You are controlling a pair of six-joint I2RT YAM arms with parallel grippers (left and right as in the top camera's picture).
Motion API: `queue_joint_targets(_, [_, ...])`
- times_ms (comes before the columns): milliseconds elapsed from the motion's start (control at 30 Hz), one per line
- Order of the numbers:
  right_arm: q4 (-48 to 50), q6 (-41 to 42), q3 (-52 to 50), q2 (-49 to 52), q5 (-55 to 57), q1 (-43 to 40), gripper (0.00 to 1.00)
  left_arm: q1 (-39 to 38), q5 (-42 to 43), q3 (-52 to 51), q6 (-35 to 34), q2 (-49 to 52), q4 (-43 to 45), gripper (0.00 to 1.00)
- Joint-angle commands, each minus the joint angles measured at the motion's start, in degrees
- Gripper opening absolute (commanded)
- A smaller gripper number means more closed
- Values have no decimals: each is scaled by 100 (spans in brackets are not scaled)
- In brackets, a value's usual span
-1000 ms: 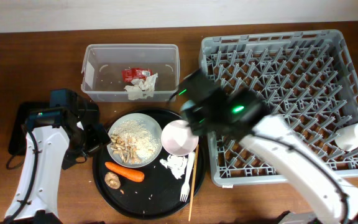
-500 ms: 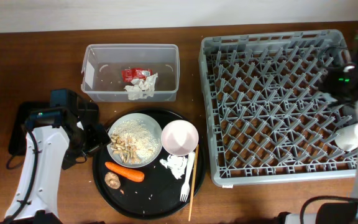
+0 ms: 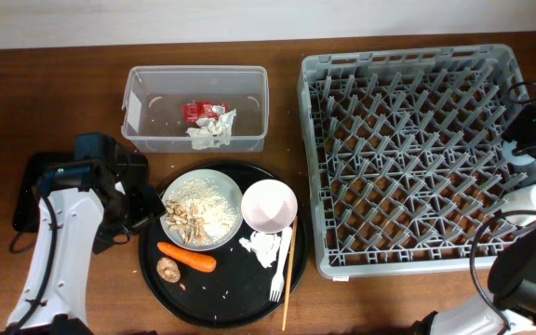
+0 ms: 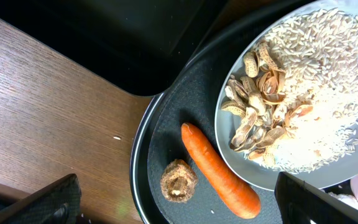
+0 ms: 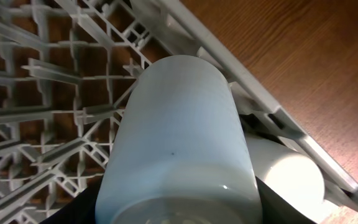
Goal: Sort waste into correct bins and load items into the dishwasher rack
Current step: 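Place the light-blue cup upside down in the rack's right side, then grasp the pink bowl rim with the right gripper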
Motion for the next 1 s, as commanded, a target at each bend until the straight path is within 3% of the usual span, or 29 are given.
queue_joint_targets(0, [79,-68,55,339,-2,-44,56,37,-39,-35,74,35,-4,99])
queue_joint_targets(133, [142,-109,55,525,-28,-48,56,37,-39,-35,74,35,-4,99])
queue_joint_targets(233, [146,-107,55,525,-28,-48,81,37,-39,-35,74,35,-4,99])
queue_joint_targets(300, [122,-107,57,520,-98,-44,88,37,-39,-35,74,35,-26,99])
queue_joint_targets(567, [-295,-238,87,-557,-1266,-37,88,37,-39,-35,74,35,-63,99])
queue_joint_targets(767, [-1683,-1513,83,-1875,-3174,94,88,37,-39,-35,74,35,20,99])
queue_joint_targets(833, [-2052,-1768,81,-2065,-3449,413,88,37,-39,-35,74,35,42,99])
queue_joint_targets(967, [-2452,-1971,70,-2188,-3451,2142,82,37,-37,-35,72,35,63,99])
